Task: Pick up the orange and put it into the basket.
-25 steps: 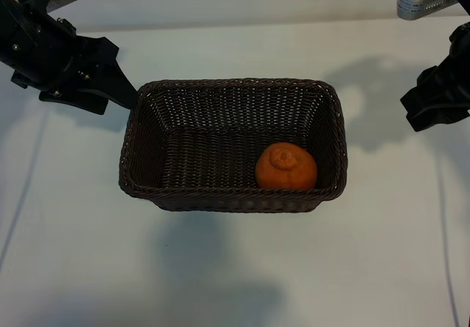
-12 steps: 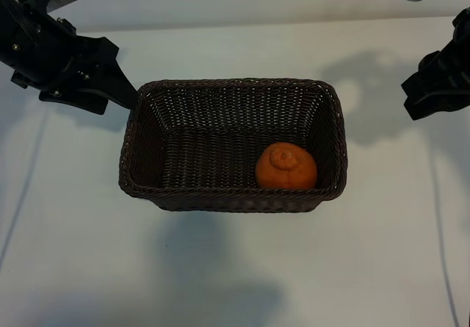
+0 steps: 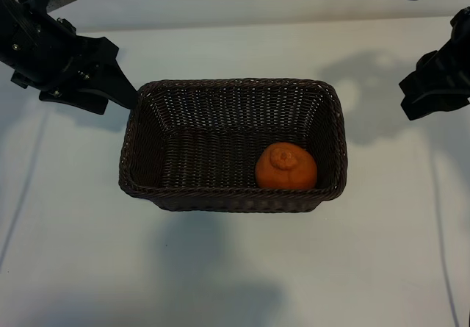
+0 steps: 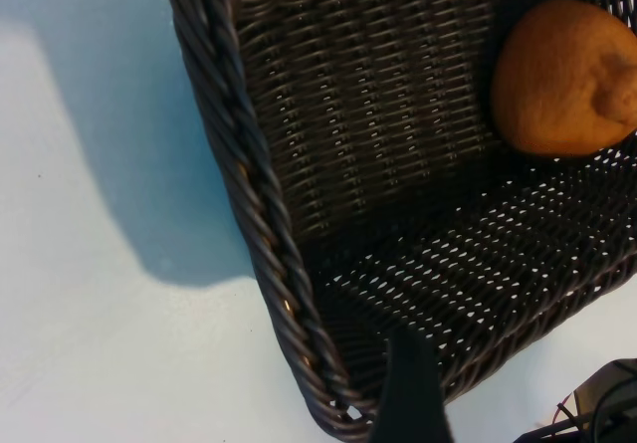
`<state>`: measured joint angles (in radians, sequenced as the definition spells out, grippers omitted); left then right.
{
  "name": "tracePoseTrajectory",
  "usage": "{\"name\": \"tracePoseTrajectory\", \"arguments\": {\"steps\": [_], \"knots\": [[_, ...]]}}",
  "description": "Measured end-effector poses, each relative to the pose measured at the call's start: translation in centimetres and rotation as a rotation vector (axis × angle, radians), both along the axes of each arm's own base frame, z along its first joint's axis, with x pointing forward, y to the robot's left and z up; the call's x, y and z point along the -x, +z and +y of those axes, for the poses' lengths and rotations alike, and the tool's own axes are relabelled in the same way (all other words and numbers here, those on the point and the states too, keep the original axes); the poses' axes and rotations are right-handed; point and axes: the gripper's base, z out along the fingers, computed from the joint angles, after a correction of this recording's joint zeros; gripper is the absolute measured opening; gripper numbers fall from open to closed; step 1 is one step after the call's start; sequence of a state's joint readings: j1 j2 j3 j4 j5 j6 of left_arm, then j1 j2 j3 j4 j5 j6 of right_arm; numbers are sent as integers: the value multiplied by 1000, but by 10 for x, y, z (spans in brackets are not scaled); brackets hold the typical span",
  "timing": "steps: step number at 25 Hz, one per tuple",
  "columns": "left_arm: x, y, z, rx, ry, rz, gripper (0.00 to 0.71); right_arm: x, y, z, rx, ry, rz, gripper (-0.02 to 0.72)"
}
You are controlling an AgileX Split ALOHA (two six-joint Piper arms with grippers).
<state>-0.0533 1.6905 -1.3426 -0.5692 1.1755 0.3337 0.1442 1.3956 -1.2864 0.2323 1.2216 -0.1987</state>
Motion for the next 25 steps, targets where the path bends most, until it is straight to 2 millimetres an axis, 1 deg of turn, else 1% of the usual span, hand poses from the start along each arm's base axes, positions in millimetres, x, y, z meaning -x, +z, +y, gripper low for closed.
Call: {"name": "tracePoseTrajectory", "arguments": {"steps": [10,25], "knots": [[0,0,0,0,1,0,575,8,9,-1,-10,-3,-33,441],[0,0,0,0,0,0,575,8,10,-1,-12,-4,-33,440]]}}
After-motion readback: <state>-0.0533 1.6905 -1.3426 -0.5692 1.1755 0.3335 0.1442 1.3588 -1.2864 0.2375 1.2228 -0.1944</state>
